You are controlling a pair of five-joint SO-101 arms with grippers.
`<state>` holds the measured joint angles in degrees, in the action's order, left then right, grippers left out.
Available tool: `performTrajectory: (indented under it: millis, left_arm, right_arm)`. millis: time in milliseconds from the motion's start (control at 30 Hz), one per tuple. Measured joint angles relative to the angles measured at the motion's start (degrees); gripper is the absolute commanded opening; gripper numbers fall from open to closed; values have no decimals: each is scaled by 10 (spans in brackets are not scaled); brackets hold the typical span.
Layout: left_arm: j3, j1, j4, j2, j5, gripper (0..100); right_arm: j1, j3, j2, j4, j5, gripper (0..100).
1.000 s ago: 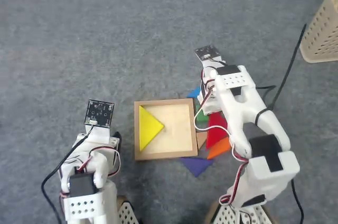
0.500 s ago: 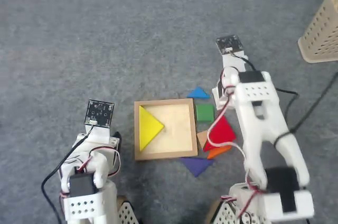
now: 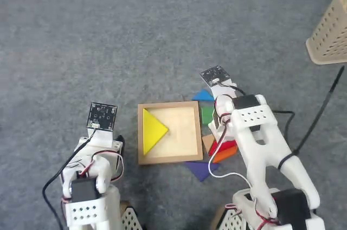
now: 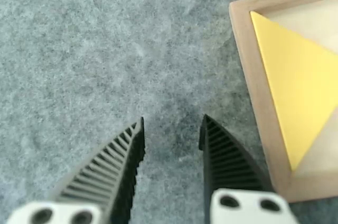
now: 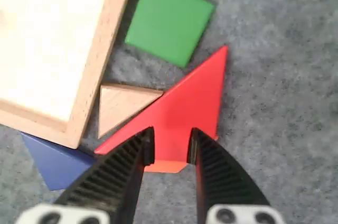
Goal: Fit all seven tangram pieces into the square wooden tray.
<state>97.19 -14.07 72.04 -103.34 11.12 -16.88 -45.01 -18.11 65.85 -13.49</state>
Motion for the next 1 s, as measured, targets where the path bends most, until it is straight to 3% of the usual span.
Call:
performTrajectory:
  millis: [333, 700, 1000]
  left_arm:
    - [0, 0, 0, 0, 0, 168]
    - [0, 0, 0, 0, 0, 168]
    - [0, 0, 0, 0, 0, 168]
  right_arm:
    - [44, 9, 57, 0, -56, 94]
    - [121, 178, 237, 4, -96, 94]
    - [129, 360, 334, 53, -112, 94]
